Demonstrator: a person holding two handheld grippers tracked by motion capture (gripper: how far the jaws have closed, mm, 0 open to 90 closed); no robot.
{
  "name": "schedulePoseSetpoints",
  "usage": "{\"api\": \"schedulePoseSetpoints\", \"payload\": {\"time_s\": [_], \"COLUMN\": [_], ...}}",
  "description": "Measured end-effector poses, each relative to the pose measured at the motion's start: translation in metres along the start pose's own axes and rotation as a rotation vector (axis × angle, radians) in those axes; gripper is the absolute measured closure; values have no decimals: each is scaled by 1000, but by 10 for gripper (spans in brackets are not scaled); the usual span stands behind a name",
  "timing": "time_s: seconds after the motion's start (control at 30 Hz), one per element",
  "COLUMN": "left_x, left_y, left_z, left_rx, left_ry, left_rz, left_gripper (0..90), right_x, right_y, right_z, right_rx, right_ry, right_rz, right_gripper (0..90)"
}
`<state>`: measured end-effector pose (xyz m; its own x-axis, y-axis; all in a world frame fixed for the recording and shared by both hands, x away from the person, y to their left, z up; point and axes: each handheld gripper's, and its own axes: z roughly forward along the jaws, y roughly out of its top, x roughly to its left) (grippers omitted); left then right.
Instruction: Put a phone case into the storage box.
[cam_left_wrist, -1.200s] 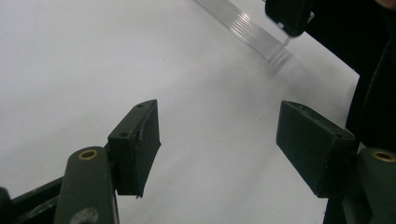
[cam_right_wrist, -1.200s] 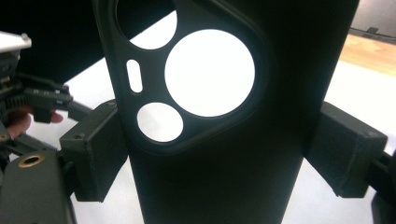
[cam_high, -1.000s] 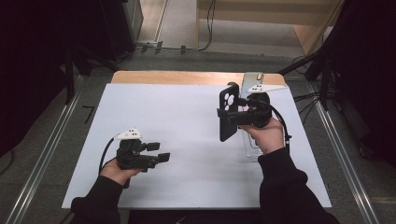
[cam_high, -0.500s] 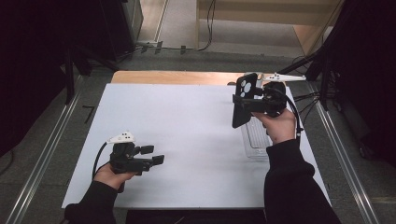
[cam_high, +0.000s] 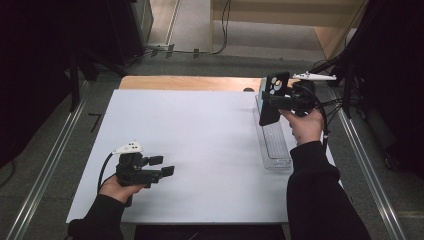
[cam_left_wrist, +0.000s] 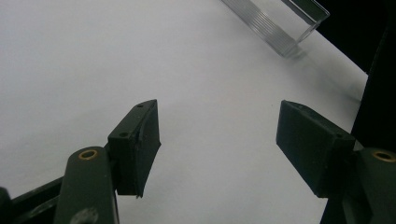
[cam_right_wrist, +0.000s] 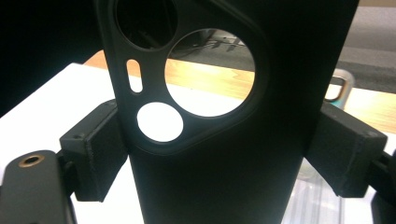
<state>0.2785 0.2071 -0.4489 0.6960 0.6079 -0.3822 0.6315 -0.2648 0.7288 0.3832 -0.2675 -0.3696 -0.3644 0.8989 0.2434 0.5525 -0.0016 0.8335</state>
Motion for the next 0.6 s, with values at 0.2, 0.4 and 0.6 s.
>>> {"api": "schedulePoseSetpoints", "payload": {"time_s": [0.2,0.4,0.6], "left_x": [1,0,1], "left_y": [-1,-1,-1], "left_z": [0,2,2], "left_rx": [6,12,9], "left_ry": [-2,-7,-5], "left_rz": [-2,2,-4], "left_gripper": [303,303,303], "right_x": [-15,-25,-36], "right_y": [2,6,5], "right_z": [8,18,33], "right_rx": [0,7,-13], "right_ry": [-47,-88,-120], "right_rz": [31,37,38], "right_gripper": [123,123,123]}}
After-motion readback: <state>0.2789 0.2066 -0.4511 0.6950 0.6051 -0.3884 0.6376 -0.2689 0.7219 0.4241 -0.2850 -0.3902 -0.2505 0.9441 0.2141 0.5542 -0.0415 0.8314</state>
